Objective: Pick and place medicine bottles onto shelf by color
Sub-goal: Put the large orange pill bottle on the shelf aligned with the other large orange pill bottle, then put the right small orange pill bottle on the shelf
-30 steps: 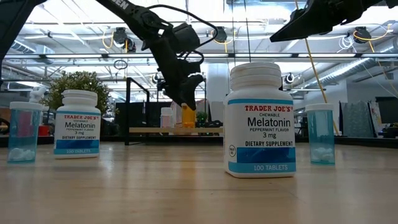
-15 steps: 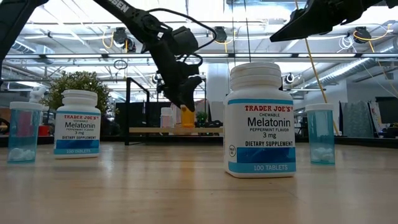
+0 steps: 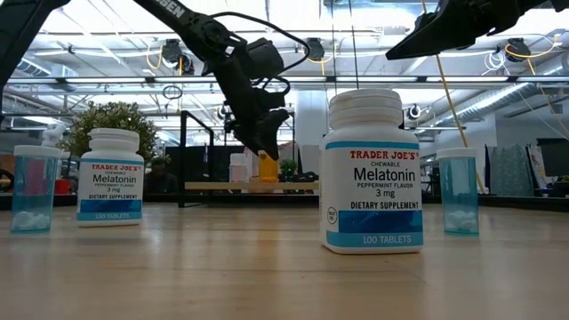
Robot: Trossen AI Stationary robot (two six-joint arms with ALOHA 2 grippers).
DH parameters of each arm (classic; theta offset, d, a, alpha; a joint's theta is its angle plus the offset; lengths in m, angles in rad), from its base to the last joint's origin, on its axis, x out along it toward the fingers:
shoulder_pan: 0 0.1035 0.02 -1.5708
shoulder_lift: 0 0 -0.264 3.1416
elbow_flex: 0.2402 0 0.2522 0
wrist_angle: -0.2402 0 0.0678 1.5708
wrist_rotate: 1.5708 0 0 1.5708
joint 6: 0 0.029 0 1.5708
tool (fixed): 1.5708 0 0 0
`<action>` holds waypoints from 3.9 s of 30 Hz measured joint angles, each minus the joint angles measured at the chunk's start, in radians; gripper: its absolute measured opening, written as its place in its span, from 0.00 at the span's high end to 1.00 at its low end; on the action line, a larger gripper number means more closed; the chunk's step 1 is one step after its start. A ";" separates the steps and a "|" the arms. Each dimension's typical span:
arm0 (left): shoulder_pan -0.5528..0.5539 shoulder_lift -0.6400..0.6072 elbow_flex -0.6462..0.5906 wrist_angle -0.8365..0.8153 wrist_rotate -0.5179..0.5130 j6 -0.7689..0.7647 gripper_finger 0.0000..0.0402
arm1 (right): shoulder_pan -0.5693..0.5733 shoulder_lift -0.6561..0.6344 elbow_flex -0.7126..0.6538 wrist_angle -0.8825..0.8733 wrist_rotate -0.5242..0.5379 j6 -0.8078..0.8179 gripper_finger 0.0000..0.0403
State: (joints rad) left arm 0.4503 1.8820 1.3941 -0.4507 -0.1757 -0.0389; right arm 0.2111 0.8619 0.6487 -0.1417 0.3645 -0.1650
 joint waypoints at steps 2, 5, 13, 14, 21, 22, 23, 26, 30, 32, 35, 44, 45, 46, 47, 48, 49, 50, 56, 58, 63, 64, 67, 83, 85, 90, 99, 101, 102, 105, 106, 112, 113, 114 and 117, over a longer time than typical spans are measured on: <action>0.000 0.000 0.000 0.000 0.000 -0.001 0.40 | 0.000 0.000 0.000 0.000 0.000 0.000 0.50; 0.001 0.000 0.000 0.000 0.000 -0.008 0.34 | 0.000 0.000 0.000 0.000 0.000 0.000 0.50; 0.001 -0.015 0.000 0.006 -0.053 0.000 0.21 | 0.000 0.000 0.000 0.000 0.000 -0.001 0.50; 0.001 -0.024 0.000 0.006 -0.054 0.002 0.20 | 0.000 0.000 0.000 0.000 0.000 -0.002 0.50; -0.028 -0.131 0.000 -0.004 -0.054 -0.005 0.18 | 0.000 0.000 0.000 0.000 0.000 -0.003 0.50; -0.036 -0.154 0.000 -0.013 -0.053 -0.012 0.18 | 0.000 0.000 0.000 0.000 0.000 -0.003 0.50; -0.049 -0.179 0.000 -0.022 -0.053 -0.020 0.18 | 0.000 0.000 0.000 0.000 0.000 -0.003 0.50; -0.099 -0.257 0.001 -0.066 -0.058 -0.039 0.18 | 0.000 0.000 0.000 -0.001 -0.001 -0.001 0.50; -0.214 -0.342 0.001 -0.147 -0.125 -0.081 0.18 | 0.000 0.000 0.000 0.000 -0.003 0.021 0.50; -0.287 -0.366 0.001 -0.185 -0.191 -0.101 0.18 | 0.000 0.000 0.000 0.004 -0.003 0.038 0.50; -0.392 -0.385 -0.015 -0.224 -0.284 -0.132 0.18 | 0.000 0.000 0.000 0.013 -0.003 0.060 0.50; -0.558 -0.402 -0.178 -0.180 -0.332 -0.168 0.18 | 0.023 0.027 0.023 0.031 -0.047 0.168 0.50; -0.564 -0.404 -0.184 -0.183 -0.334 -0.169 0.18 | 0.031 0.044 0.035 0.023 -0.053 0.184 0.50; -0.566 -0.406 -0.186 -0.188 -0.336 -0.172 0.18 | 0.037 0.063 0.050 0.017 -0.056 0.201 0.50; -0.566 -0.407 -0.187 -0.198 -0.341 -0.180 0.18 | 0.041 0.085 0.069 0.009 -0.055 0.216 0.50; -0.568 -0.409 -0.188 -0.211 -0.348 -0.187 0.18 | 0.044 0.110 0.091 -0.006 -0.055 0.229 0.50; -0.571 -0.416 -0.190 -0.224 -0.358 -0.194 0.18 | 0.046 0.137 0.114 -0.023 -0.054 0.237 0.50; -0.575 -0.423 -0.191 -0.234 -0.373 -0.200 0.18 | 0.046 0.166 0.136 -0.037 -0.055 0.240 0.50; -0.604 -0.464 -0.232 -0.221 -0.414 -0.206 0.18 | 0.054 0.325 0.226 -0.057 -0.109 0.259 0.50; -0.608 -0.486 -0.264 -0.184 -0.420 -0.209 0.18 | 0.061 0.364 0.236 -0.065 -0.134 0.259 0.50; -0.618 -0.556 -0.363 -0.144 -0.417 -0.230 0.18 | 0.080 0.439 0.272 -0.098 -0.202 0.284 0.50; -0.620 -0.570 -0.380 -0.155 -0.415 -0.230 0.18 | 0.080 0.449 0.282 -0.092 -0.214 0.288 0.50; -0.625 -0.607 -0.407 -0.109 -0.408 -0.233 0.18 | 0.093 0.456 0.287 -0.118 -0.216 0.288 0.50; -0.631 -0.636 -0.476 0.054 -0.343 -0.143 0.18 | 0.092 0.457 0.291 -0.096 -0.207 0.303 0.50; -0.631 -0.635 -0.487 0.078 -0.339 -0.119 0.18 | 0.092 0.457 0.291 -0.097 -0.207 0.313 0.50; -0.629 -0.636 -0.505 0.132 -0.324 -0.094 0.18 | 0.092 0.457 0.291 -0.098 -0.205 0.319 0.50; -0.626 -0.636 -0.507 0.166 -0.299 -0.091 0.18 | 0.092 0.457 0.291 -0.099 -0.204 0.319 0.50; -0.626 -0.636 -0.507 0.166 -0.285 -0.094 0.18 | 0.092 0.457 0.289 -0.098 -0.204 0.325 0.50; -0.626 -0.636 -0.507 0.166 -0.279 -0.094 0.18 | 0.092 0.457 0.286 -0.098 -0.204 0.330 0.50; -0.626 -0.636 -0.507 0.166 -0.263 -0.093 0.18 | 0.092 0.457 0.268 -0.099 -0.204 0.333 0.50; -0.626 -0.636 -0.507 0.166 -0.262 -0.091 0.18 | 0.091 0.457 0.261 -0.100 -0.204 0.335 0.50; -0.626 -0.636 -0.507 0.166 -0.261 -0.089 0.18 | 0.078 0.457 0.233 -0.102 -0.208 0.346 0.50; -0.626 -0.636 -0.507 0.166 -0.261 -0.090 0.18 | 0.077 0.457 0.232 -0.102 -0.209 0.360 0.50; -0.626 -0.636 -0.507 0.165 -0.261 -0.092 0.18 | 0.078 0.457 0.233 -0.101 -0.209 0.371 0.50; -0.626 -0.636 -0.507 0.165 -0.261 -0.093 0.18 | 0.078 0.457 0.233 -0.101 -0.197 0.381 0.50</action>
State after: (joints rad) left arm -0.1753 1.2461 0.8871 -0.2855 -0.4366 -0.1322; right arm 0.2893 1.3188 0.8813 -0.2431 0.1677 0.2159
